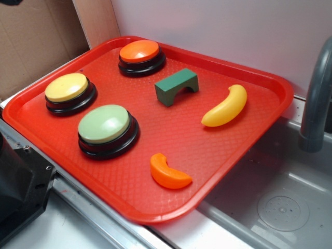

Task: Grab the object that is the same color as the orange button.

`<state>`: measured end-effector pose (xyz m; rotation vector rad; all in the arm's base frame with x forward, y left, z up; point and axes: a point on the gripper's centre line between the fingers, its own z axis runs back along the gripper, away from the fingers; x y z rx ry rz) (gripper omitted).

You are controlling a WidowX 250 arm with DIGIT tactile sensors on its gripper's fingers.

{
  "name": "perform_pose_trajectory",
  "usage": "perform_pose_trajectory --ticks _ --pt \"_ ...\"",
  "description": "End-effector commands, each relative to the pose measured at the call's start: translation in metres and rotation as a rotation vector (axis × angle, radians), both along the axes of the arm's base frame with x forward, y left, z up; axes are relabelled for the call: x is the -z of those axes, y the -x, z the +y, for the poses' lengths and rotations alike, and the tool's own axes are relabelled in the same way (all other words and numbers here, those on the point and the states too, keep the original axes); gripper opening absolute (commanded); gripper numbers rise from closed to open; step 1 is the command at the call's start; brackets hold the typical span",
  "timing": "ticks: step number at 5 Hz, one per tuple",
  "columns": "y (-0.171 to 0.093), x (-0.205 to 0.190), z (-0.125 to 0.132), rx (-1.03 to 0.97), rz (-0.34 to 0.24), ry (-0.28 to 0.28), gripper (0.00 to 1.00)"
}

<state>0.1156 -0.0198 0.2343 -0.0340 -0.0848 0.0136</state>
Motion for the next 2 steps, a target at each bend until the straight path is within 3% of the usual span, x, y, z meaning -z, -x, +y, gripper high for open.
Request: perform_pose_trajectory --ticks 1,2 --pt "0.000 0.000 0.000 0.000 0.000 0.000 1.00" --pt "-0.016 0.001 -0.034 0.249 -0.056 -0.046 1.00"
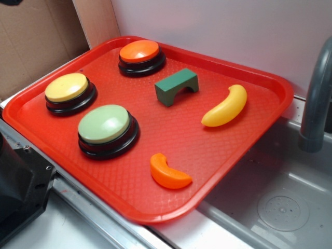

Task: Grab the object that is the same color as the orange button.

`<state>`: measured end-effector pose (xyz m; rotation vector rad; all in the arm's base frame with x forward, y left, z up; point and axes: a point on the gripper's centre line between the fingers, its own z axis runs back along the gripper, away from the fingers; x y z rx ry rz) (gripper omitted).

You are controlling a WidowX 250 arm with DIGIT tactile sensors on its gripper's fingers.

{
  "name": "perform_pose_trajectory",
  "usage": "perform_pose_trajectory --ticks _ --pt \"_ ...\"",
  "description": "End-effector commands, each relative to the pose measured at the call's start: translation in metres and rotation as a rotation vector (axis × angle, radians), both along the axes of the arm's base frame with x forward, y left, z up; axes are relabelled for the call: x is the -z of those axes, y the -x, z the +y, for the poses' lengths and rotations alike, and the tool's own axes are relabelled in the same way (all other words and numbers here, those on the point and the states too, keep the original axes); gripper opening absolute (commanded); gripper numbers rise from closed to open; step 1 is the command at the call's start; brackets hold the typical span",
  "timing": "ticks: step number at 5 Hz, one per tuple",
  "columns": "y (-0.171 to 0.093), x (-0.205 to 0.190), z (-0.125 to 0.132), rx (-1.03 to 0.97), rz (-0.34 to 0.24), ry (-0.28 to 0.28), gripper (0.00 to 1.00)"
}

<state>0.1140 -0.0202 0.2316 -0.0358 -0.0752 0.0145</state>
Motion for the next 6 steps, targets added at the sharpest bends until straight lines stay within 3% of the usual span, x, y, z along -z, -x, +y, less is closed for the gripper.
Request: perform_pose_trajectory --ticks 1,2,4,6 --pt "-0.025 0.010 -0.066 0.502 -0.064 -0.107 1.00" --pt "-0.024 0.038 -0.102 0.755 -0.058 -0.207 1.00" --pt "-0.022 0.101 -0.115 1.265 -0.018 -0.326 1.00" --pt "-0.045 0.158 -0.112 1.362 0.025 -0.284 1.00"
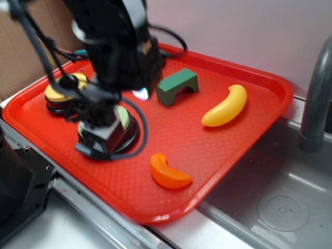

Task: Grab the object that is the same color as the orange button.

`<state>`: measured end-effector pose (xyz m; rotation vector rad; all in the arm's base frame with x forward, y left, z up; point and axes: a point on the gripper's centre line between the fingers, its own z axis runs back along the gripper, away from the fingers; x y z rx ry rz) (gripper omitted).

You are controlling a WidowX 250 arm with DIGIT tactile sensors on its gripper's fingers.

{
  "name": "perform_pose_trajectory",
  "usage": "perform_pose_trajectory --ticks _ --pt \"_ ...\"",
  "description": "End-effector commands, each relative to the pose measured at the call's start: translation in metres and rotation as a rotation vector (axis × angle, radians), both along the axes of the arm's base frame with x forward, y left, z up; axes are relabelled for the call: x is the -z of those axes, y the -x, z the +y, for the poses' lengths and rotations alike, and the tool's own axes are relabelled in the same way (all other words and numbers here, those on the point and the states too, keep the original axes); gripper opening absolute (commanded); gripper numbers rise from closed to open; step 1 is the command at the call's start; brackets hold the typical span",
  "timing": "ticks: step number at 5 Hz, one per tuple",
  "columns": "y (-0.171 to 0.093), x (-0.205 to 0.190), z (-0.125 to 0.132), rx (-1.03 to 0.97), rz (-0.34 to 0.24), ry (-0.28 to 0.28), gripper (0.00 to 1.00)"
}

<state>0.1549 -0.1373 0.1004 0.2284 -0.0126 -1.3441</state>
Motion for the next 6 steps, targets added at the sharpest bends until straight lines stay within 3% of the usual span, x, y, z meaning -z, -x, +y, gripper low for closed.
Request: perform_pose_trajectory --ticks 1,3,4,5,6 --pt "-0.011 0.046 0.003 0.040 0.049 0.050 1.00" --pt "-0.004 0.070 -0.025 0.103 0.136 0.158 1.00" --pt "0.001 0.076 -0.033 0.111 0.164 0.180 1.00" --pt "-0.001 0.081 -0.031 0.067 0.163 0.194 0.00" --pt "-0.004 0.083 -0.023 0.024 0.153 0.199 0.00"
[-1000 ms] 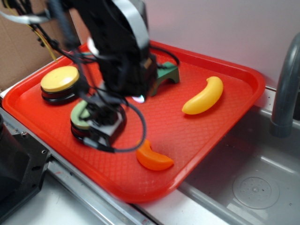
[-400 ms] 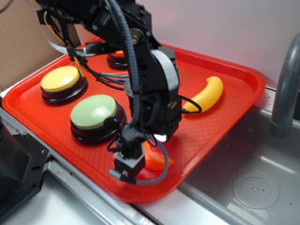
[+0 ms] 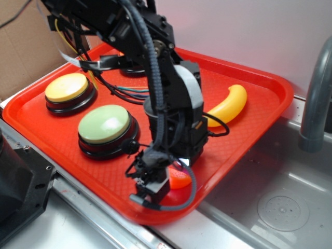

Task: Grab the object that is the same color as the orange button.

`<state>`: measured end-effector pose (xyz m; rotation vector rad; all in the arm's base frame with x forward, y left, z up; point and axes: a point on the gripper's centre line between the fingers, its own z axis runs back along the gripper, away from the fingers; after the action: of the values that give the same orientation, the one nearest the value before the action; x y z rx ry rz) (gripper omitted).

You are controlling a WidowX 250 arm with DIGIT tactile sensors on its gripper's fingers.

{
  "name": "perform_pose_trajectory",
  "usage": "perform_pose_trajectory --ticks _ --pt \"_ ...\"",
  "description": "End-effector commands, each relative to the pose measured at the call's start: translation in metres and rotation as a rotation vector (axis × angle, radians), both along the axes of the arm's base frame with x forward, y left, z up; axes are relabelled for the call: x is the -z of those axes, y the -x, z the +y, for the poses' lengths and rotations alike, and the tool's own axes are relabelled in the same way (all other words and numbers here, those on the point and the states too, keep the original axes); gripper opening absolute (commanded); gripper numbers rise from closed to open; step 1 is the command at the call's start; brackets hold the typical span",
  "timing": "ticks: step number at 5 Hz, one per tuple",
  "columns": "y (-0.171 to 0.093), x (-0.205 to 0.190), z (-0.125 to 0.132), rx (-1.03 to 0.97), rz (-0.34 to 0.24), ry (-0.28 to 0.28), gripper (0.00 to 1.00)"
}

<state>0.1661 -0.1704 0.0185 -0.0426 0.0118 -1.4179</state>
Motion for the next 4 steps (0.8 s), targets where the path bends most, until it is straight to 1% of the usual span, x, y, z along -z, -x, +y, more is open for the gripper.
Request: perform_pose_trajectory --ticks 1,2,3,4 --pt "0.005 0.005 0.017 -0.099 -0.027 -0.012 0.00" --pt "0.003 0.004 0.028 -0.189 -0.030 -0.045 0.00" --pt "0.001 -0.039 0.046 -0.439 -0.028 -0.074 0.00" --pt "0.002 -0.088 0.045 -0.677 -0.124 -0.052 0.00"
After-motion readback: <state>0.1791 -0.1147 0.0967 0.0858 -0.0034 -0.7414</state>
